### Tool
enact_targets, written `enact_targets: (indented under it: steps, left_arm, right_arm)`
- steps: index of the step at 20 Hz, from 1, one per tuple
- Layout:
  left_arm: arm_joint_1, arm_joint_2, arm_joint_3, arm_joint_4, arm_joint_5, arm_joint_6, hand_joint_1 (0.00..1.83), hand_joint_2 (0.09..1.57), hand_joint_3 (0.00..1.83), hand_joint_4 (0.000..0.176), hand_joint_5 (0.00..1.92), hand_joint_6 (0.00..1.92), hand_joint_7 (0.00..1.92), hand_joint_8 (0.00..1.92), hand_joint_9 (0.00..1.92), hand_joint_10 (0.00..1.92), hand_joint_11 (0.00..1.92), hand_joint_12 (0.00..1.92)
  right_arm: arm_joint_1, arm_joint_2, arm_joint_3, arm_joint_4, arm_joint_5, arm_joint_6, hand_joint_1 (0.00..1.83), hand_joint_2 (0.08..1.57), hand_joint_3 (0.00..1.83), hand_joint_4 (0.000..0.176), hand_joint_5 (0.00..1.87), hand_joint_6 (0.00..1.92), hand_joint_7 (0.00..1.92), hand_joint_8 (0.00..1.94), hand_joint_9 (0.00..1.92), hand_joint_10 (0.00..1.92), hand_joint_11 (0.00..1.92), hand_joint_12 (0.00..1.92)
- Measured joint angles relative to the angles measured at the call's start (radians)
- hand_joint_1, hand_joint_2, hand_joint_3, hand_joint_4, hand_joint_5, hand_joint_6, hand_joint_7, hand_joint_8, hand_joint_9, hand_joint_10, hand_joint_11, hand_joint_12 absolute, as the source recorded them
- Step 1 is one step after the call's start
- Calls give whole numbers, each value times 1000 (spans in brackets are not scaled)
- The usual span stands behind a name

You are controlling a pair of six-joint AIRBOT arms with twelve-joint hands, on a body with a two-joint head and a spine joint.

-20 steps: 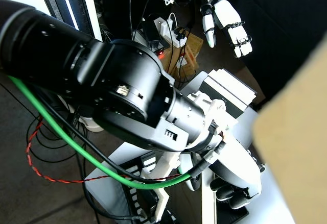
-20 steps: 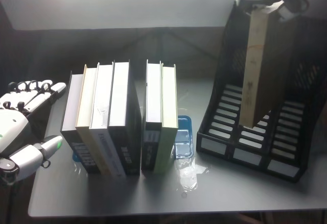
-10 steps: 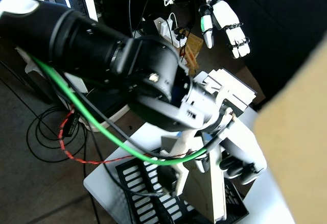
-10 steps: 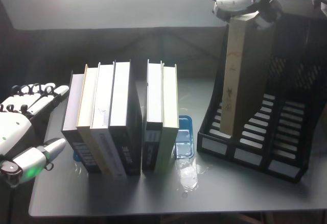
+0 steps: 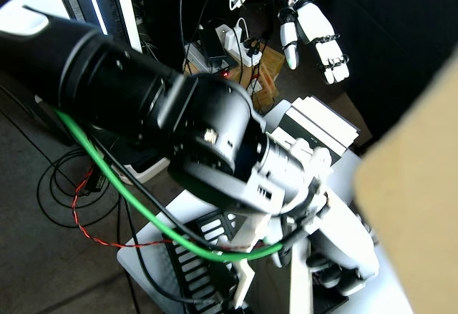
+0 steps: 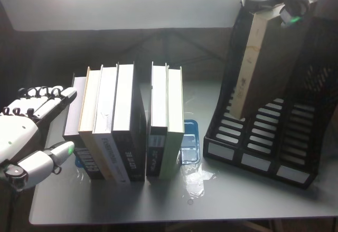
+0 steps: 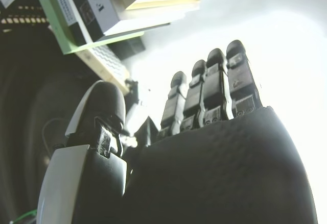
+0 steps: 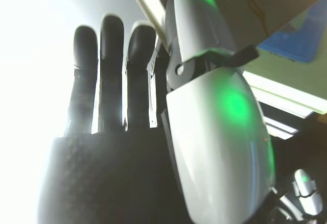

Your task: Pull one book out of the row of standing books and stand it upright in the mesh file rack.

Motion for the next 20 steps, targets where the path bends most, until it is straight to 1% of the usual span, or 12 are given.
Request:
enact_targets:
  steps: [1,2,3,6,8,11,15,16,17,18,19,20]
  left_arm:
    - [-5,0,2,9,6,0,389,1480,0,43,33,7,0,0,0,0,0,0]
    - [-9,0,4,21,6,0,405,1477,0,45,41,7,0,0,0,0,0,0]
    - [-8,-2,4,27,6,-2,410,1476,0,51,30,1,0,0,0,0,0,0]
    - [-8,-6,4,25,22,-4,390,1481,0,56,13,0,0,0,0,0,0,0]
    - [-9,-6,10,26,21,-4,389,1484,2,51,19,3,0,0,0,0,0,0]
    - [-12,-14,15,30,24,-11,366,1485,2,51,17,2,0,0,0,0,0,0]
    - [-18,-19,16,37,30,-16,357,1492,3,46,24,2,0,0,0,0,0,0]
    - [-20,-19,17,37,27,-16,339,1497,4,48,24,1,0,0,0,0,0,0]
    - [-20,-21,21,38,26,-16,340,1497,3,48,24,1,0,0,0,0,0,0]
    - [-20,-21,21,37,29,-17,340,1499,4,42,28,3,0,0,0,0,0,0]
    - [-20,-22,23,37,30,-17,355,1499,2,35,39,5,0,0,0,0,0,0]
    - [-20,-23,23,37,29,-18,355,1499,2,35,39,5,0,0,0,0,0,0]
  right_arm:
    - [-1,-4,5,0,0,3,1114,1298,1,12,676,1417,651,1536,561,931,241,1500]
    - [-2,-11,19,0,0,16,1116,1299,0,0,651,1416,677,1539,561,1007,254,1531]
    - [-8,-19,37,0,-8,25,1299,1298,1,0,642,1429,664,1500,525,1676,261,1572]
    - [-53,-40,72,0,-18,39,1317,1279,0,0,674,1359,686,1458,575,1672,319,1605]
    - [-78,-62,83,0,-1,45,1307,1296,2,0,663,1438,630,1477,543,1706,280,1588]
    - [-78,-66,89,0,-1,48,1311,1290,0,0,661,1438,633,1458,581,1683,330,1572]
    - [-78,-62,98,0,-3,48,1329,1252,0,0,711,1314,704,1387,657,1607,415,1533]
    - [-78,-61,99,0,-3,48,1149,1210,0,0,407,212,365,208,269,341,16,1023]
    - [-78,-61,100,0,-2,47,1129,1194,0,0,346,61,299,55,219,124,2,742]
    - [-78,-62,102,0,-2,45,1147,1149,0,0,241,2,216,1,175,20,0,555]
    - [-78,-63,106,0,-2,43,1119,1148,0,0,167,0,159,0,152,2,0,426]
    - [-78,-64,109,0,-3,41,1119,1148,0,0,167,0,159,0,152,2,0,426]
